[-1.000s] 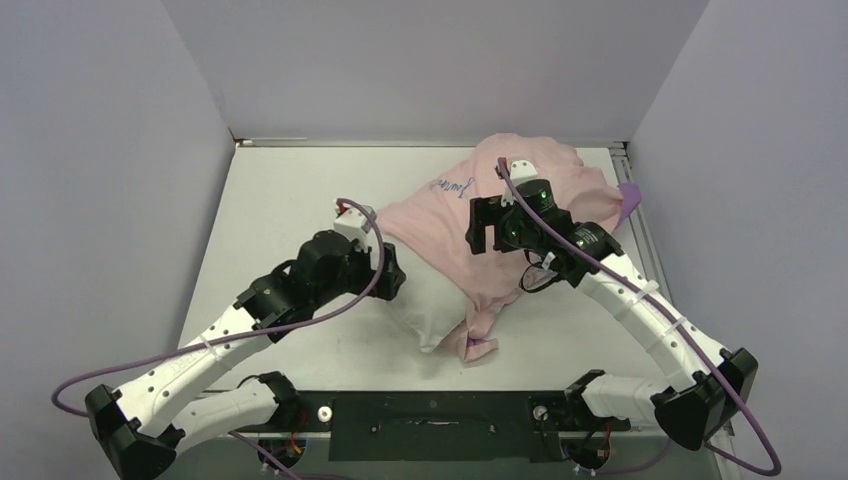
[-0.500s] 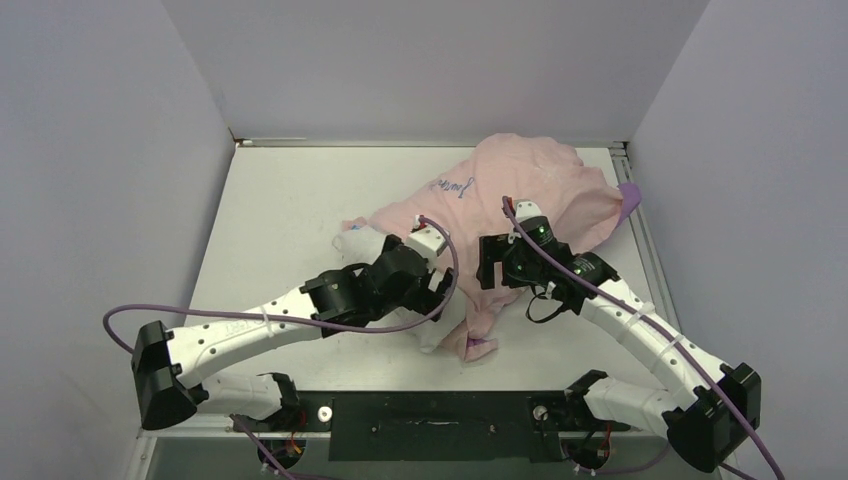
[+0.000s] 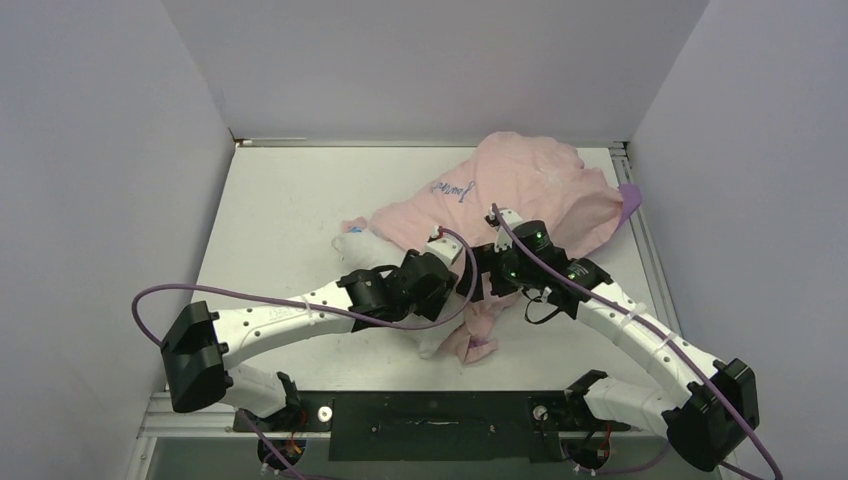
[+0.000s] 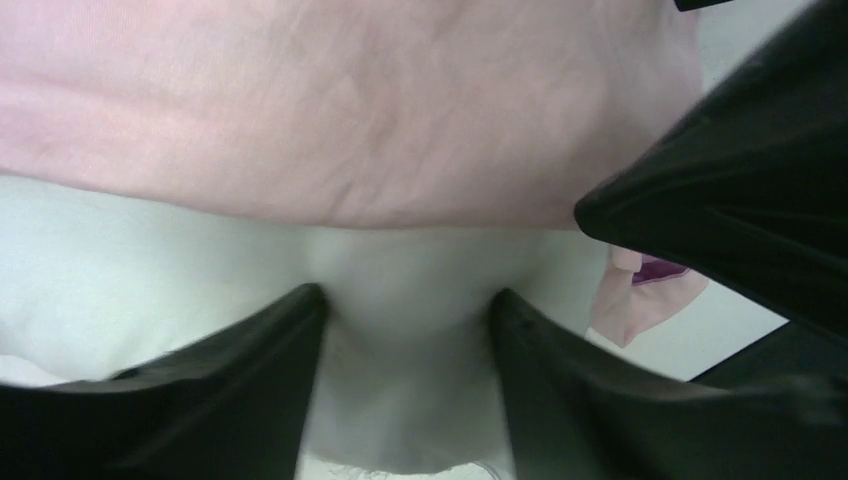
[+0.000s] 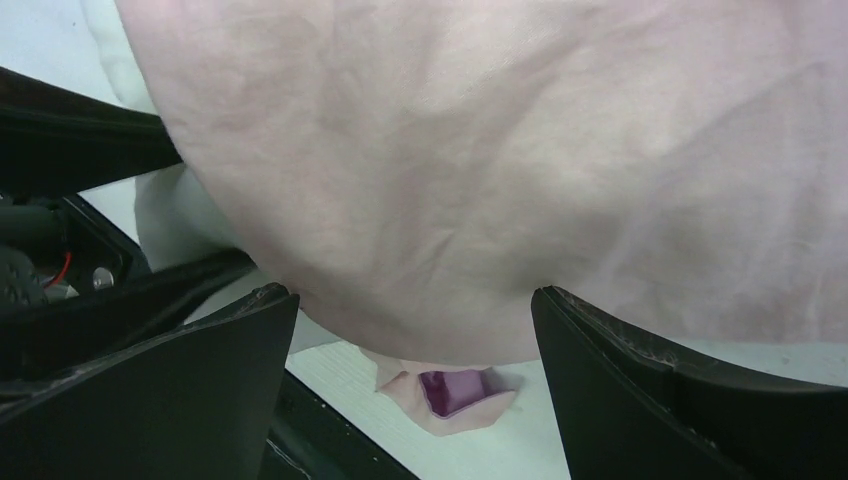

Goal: Remove the pillowcase from the pillow

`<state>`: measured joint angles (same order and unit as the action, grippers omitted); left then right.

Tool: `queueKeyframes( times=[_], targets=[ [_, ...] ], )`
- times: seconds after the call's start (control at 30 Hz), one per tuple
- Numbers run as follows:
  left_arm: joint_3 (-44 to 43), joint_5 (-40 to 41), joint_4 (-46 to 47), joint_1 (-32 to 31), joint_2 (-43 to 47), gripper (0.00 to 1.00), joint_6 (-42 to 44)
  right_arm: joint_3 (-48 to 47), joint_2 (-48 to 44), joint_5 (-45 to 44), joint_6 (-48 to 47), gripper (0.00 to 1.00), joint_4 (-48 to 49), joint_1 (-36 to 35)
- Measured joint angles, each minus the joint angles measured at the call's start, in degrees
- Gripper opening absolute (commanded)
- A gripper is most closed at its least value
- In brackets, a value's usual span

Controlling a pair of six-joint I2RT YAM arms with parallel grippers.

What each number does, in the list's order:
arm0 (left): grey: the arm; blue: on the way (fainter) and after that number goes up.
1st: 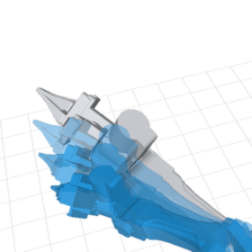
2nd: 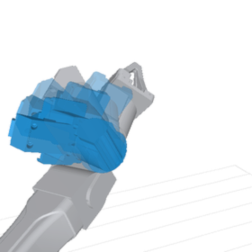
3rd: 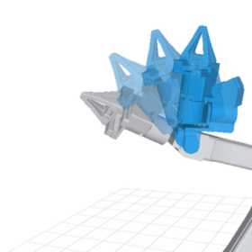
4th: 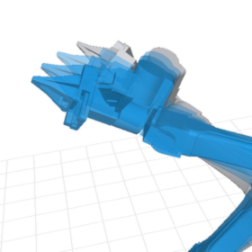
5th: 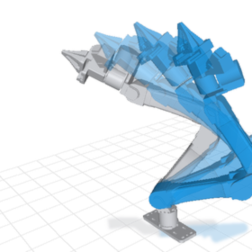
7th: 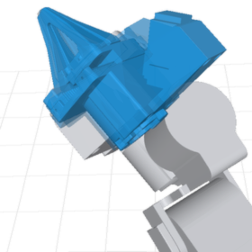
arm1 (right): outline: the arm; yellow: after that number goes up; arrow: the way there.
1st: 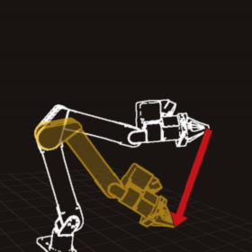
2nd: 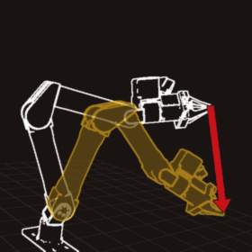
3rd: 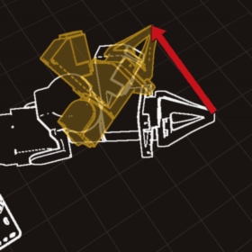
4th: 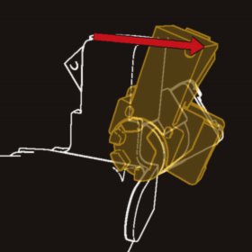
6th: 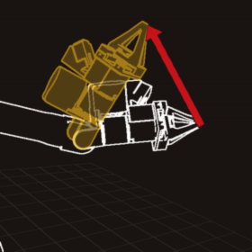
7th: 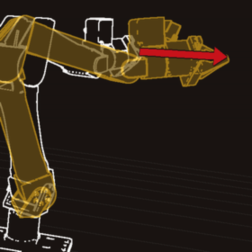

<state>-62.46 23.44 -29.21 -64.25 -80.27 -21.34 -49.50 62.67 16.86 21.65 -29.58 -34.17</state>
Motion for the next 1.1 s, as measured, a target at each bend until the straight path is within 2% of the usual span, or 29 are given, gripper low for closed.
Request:
queueKeyframes(
  times=[0.17, 0.2, 0.33, 0.5, 0.53, 0.6, 0.77, 0.97, 1.0, 1.1],
  targets=[
    [0.9, 0.0, 0.7, 1.4, -0.6, 0.0, -1.6, 2.3, 0.9, 1.6, -0.4, 0.98, 2.1, 0.0],
    [0.9, 0.0, 0.9, 1.6, -0.6, 0.0, -1.9, 2.9, 1.5, 1.6, -0.4, 0.98, 2.4, 0.0],
    [0.9, -0.4, 1.0, 2.6, -0.6, 0.0, -2.1, 4.7, 4.2, 1.1, -1.0, 0.74, 2.6, 0.0],
    [0.9, -2.5, 0.7, 5.1, 0.2, 0.0, -1.9, 5.6, 6.3, -0.9, -1.7, 0.22, 3.0, 0.0],
    [0.9, -3.0, 0.6, 5.9, 0.7, 0.0, -1.7, 5.6, 6.6, -1.6, -1.7, 0.14, 3.1, 0.0],
    [0.9, -4.0, 0.2, 7.8, 2.1, 0.0, -1.3, 5.5, 7.1, -3.9, -1.9, 0.06, 3.0, 0.4],
    [0.7, -5.4, -2.4, 12.4, 5.6, 0.0, 0.7, 3.6, 8.3, -10.2, -2.4, 0.05, 2.1, 4.3],
    [-2.4, -6.3, -8.8, 15.6, 8.2, 0.0, 3.5, -3.3, 8.5, -13.1, -3.3, 0.06, 2.1, 13.7],
    [-3.3, -6.5, -9.6, 15.8, 8.4, 0.0, 3.7, -4.4, 8.5, -12.5, -3.5, 0.09, 2.4, 14.5],
    [-5.4, -7.3, -11.0, 16.2, 8.8, 0.0, 4.1, -6.2, 8.4, -8.5, -4.3, 0.28, 4.5, 14.0]
  ],
)
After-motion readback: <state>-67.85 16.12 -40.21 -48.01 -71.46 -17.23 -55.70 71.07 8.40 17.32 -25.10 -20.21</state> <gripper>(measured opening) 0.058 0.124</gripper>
